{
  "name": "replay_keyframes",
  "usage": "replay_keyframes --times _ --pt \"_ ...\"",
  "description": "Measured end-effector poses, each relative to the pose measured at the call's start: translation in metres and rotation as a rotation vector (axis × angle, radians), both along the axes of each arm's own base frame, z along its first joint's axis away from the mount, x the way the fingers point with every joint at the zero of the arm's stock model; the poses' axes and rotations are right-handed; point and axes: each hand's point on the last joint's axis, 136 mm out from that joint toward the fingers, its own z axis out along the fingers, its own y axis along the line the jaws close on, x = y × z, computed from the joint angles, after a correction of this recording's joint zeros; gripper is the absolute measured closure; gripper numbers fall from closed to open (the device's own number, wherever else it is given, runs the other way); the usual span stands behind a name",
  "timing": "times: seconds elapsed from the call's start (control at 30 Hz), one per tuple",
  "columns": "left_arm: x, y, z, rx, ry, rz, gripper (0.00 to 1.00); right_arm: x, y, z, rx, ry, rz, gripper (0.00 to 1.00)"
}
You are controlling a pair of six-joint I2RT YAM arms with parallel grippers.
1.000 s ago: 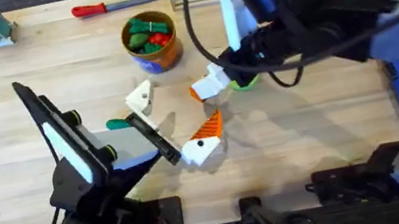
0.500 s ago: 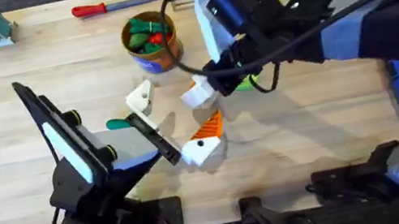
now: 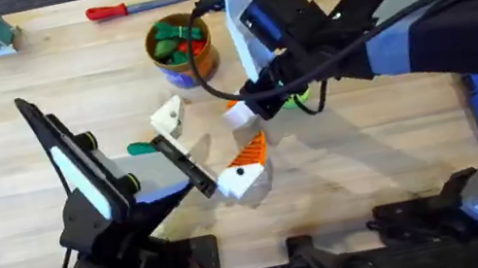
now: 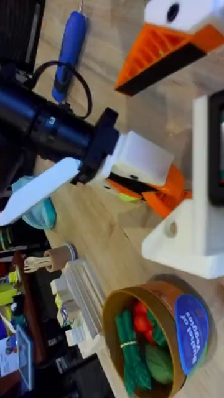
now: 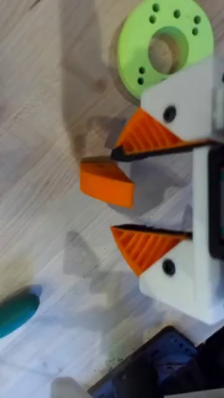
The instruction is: Pick up the gripper from the table and insert it into the empty holder that is missing its gripper. Then pick up a screw, insert it into the mounting hole, and use the screwdriver to tighten it. Finally, clean up the table by picking up the vegetable and placing it into the bucket.
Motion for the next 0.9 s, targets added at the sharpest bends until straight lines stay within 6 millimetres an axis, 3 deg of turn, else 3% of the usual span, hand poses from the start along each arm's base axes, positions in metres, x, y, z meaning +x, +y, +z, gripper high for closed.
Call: replay_keyframes --times 0.2,0.33,0.63,0.9 --pt "0.000 0.000 0.000 0.000 0.000 0.000 0.008 0.002 0.001 0.001 0.006 -0.007 0.001 0.856" --pt "0.000 0.000 0.000 0.000 0.000 0.000 0.008 0.001 0.001 0.001 0.004 -0.006 0.001 0.979" --pt "0.000 0.000 0.000 0.000 0.000 0.000 0.008 0.016 -0.014 0.008 0.016 -0.017 -0.054 0.987" --pt "0.000 0.000 0.000 0.000 0.000 0.000 0.008 0.063 -0.041 0.065 0.151 -0.167 -0.206 0.990"
